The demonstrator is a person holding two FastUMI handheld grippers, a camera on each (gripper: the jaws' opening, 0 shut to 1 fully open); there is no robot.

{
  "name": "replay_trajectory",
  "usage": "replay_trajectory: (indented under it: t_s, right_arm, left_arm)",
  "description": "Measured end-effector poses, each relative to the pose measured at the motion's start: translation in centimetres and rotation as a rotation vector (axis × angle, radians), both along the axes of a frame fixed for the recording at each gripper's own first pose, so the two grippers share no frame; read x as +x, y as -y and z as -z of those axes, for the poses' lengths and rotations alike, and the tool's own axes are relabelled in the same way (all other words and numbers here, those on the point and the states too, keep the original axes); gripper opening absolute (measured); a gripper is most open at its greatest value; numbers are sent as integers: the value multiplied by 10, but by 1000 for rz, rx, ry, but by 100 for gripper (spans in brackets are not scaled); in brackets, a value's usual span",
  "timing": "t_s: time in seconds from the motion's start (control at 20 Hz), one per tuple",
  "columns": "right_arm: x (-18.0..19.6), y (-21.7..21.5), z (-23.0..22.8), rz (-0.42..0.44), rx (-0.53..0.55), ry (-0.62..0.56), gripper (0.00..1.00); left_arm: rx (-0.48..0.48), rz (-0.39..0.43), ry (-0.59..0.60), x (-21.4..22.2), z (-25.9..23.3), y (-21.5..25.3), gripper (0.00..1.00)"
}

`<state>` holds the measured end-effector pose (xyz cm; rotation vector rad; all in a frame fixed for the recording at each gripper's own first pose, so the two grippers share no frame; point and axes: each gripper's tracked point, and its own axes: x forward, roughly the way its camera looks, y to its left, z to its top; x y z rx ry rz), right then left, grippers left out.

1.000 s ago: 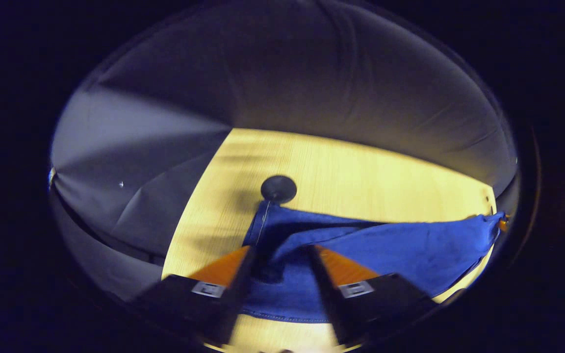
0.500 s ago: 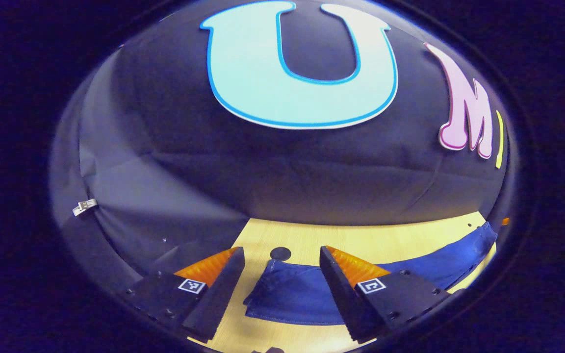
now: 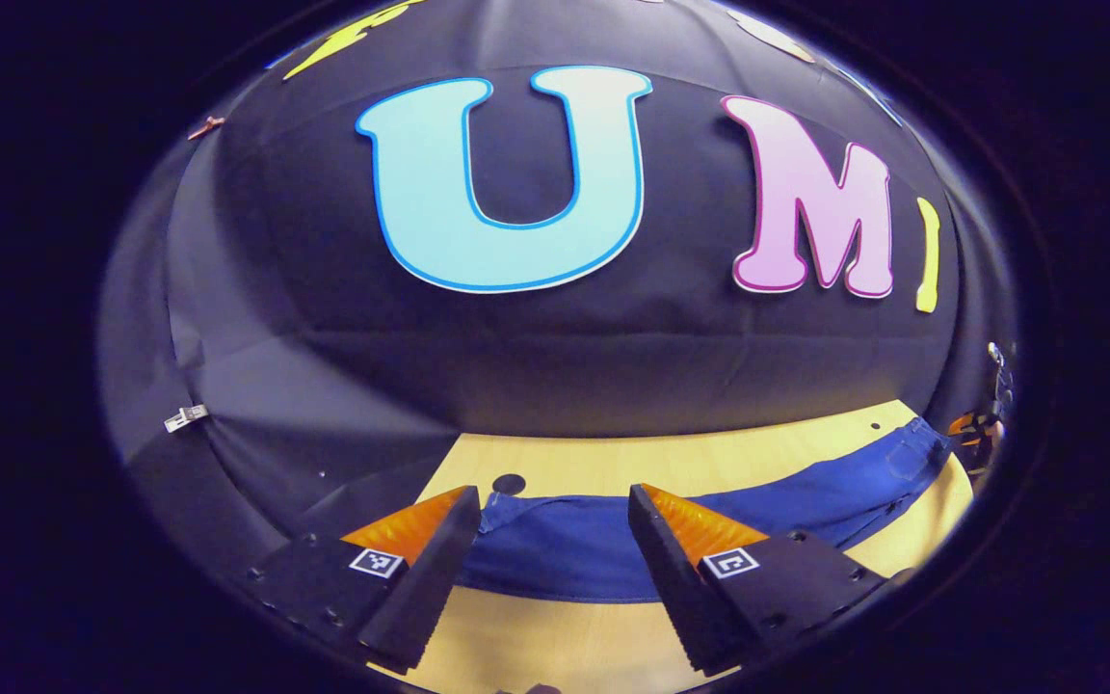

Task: Grasp the waist and the cuffs of the jeans and fold them to make the two legs overlap; first hold the waist and fold one-third of the jeans toward the cuffs, then hold the cuffs and fold the remaining one-third in the same direction to finish folding.

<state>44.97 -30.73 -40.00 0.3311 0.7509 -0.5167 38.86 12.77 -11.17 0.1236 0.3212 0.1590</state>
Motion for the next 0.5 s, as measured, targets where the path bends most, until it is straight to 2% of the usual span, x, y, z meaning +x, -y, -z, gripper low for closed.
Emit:
replay_trajectory:
  t_s: [0.1, 0.2, 0.35, 0.4, 0.45, 0.5]
  right_arm:
    - [1, 1, 6, 6, 3, -18, 99]
    - [-3, -1, 7, 11, 26, -29, 99]
    - [-6, -11, 8, 20, 112, -31, 99]
    - [-1, -7, -5, 42, 90, 27, 98]
    - [2, -6, 5, 57, 120, 30, 98]
    - [3, -9, 4, 58, 139, 33, 93]
  left_arm:
    - [-1, 56, -21, 4, 3, 23, 97]
    - [43, 114, -38, 10, 3, 43, 97]
    - [89, 193, -38, 19, -1, 79, 97]
    - [90, 214, -32, 20, -3, 91, 97]
    - [81, 228, -26, 21, -2, 102, 98]
    - [59, 243, -24, 21, -3, 112, 98]
